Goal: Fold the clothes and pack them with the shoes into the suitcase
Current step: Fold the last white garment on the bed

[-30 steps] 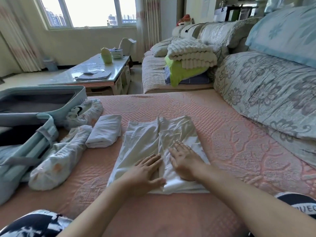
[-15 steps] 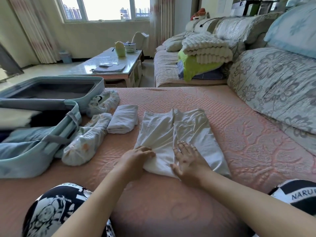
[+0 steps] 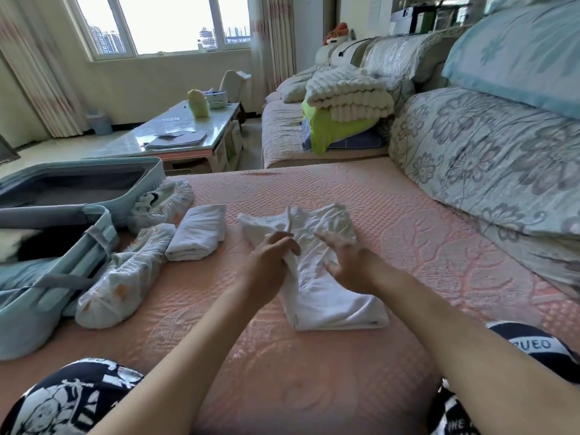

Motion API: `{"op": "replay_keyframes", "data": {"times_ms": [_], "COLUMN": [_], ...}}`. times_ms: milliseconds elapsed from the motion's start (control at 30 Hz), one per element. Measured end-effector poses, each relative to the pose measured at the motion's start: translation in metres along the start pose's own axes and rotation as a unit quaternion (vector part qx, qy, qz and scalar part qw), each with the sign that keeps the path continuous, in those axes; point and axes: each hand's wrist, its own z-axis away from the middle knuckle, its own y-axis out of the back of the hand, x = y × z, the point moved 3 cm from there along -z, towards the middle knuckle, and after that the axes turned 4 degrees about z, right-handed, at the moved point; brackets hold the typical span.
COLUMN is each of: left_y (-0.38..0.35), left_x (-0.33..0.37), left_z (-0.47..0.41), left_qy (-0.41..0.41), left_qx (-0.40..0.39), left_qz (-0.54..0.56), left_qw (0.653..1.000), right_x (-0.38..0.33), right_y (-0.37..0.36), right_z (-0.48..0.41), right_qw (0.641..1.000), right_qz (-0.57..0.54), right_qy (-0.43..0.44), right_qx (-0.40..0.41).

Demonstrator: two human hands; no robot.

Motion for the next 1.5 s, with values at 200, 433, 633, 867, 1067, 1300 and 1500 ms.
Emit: {"op": "replay_keyframes", "data": {"times_ms": [200,433,633,867,1067,1300,1500], "left_y": [-0.057,-0.067,-0.069,-0.064,-0.043,-0.061,-0.087], "left_x": [0.066,0.027,0.004,0.010,0.004,-0.036,-0.050], "left_z": [-0.021,-0.007,0.022,0.023,-0.029,-0.075,-0.084], "left_qy": [-0.098,0.079,0.079,0.009,-0.056,-0.007,-0.002], "left_qx": [-0.150,-0.005,-0.252,-0.335,-0.235,-0.095,-0.148], "left_qz": [0.184,0.226,-0.043,-0.114,-0.071,-0.044,-0.032], "left_qw": [0.966,0.971,0.963,0.935,0.968,0.994,0.988], "right_x": [0.054,0.068,0.042,0.045,0.043,0.076,0.091], "right_y": [0.038,0.014,0.000,0.014,0.027,0.012,0.008], "right_z": [-0.002,0.005,0.001,0.004,-0.033,-0.105,-0.144], "right_qw": [0.985,0.976,0.984,0.982,0.977,0.974,0.981], "right_qz": [-0.140,-0.107,0.052,0.049,0.107,0.102,0.104], "right_qy": [-0.076,-0.180,-0.160,-0.156,-0.184,-0.201,-0.144], "right_qx": [0.072,-0.061,-0.064,-0.100,-0.012,0.023,0.078]}}
